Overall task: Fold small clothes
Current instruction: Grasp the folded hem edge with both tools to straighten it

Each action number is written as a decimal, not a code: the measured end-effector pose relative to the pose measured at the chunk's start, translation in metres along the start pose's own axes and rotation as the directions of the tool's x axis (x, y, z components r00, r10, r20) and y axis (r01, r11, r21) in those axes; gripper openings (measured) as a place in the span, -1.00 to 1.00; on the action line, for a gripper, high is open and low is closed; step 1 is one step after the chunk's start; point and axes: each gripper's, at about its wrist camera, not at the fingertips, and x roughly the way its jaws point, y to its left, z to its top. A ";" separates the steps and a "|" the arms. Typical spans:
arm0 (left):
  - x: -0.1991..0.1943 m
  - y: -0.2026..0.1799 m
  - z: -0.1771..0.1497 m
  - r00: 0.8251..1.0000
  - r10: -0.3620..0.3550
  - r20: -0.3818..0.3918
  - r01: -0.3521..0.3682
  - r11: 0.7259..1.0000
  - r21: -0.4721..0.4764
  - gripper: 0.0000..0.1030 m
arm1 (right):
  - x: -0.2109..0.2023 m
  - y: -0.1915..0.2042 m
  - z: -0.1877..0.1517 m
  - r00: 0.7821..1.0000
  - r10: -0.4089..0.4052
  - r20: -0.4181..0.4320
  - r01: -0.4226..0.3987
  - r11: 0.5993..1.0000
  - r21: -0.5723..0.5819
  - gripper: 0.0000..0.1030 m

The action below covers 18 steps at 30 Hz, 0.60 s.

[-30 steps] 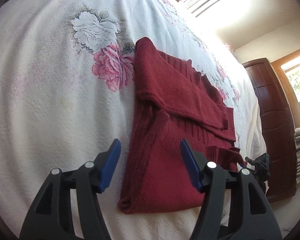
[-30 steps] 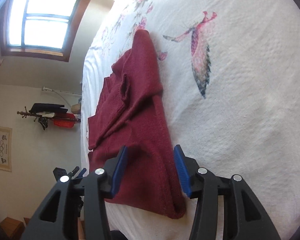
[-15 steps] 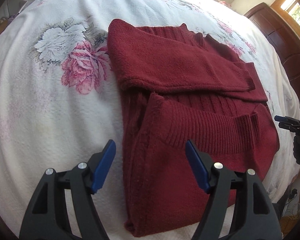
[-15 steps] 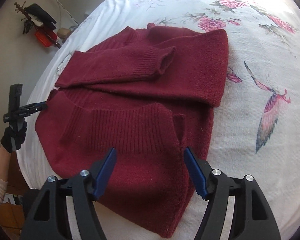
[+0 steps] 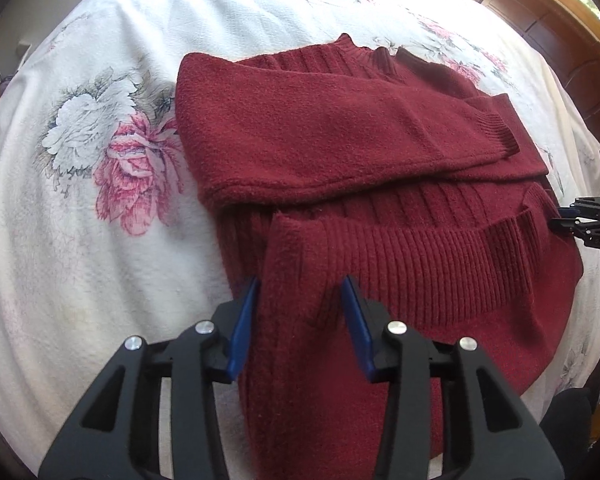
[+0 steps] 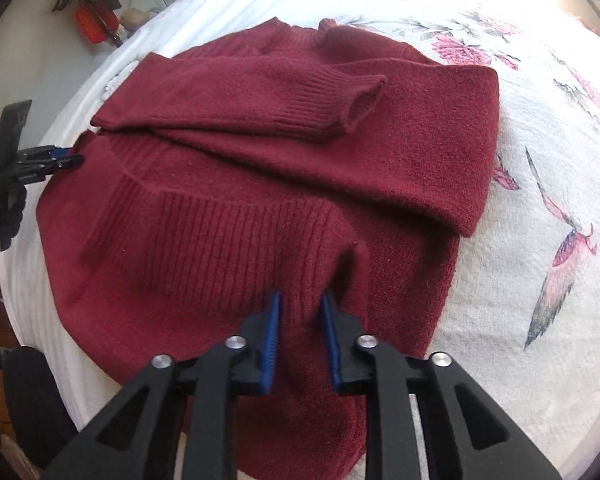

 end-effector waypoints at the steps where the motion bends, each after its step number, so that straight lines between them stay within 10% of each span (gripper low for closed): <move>1: -0.001 -0.001 0.000 1.000 0.005 0.002 -0.005 1.000 0.006 -0.34 | -0.002 -0.001 -0.002 1.000 0.013 0.008 -0.013 1.000 0.001 -0.77; 8: -0.011 -0.006 -0.002 0.999 -0.035 0.032 0.035 0.999 0.017 -0.54 | 0.003 -0.007 0.000 1.000 -0.004 -0.001 0.004 0.999 0.039 -0.53; 18: 0.015 -0.004 -0.001 1.000 -0.007 -0.023 0.007 1.000 -0.003 -0.07 | 0.009 -0.018 0.002 1.000 -0.003 0.010 0.001 0.994 0.110 -0.05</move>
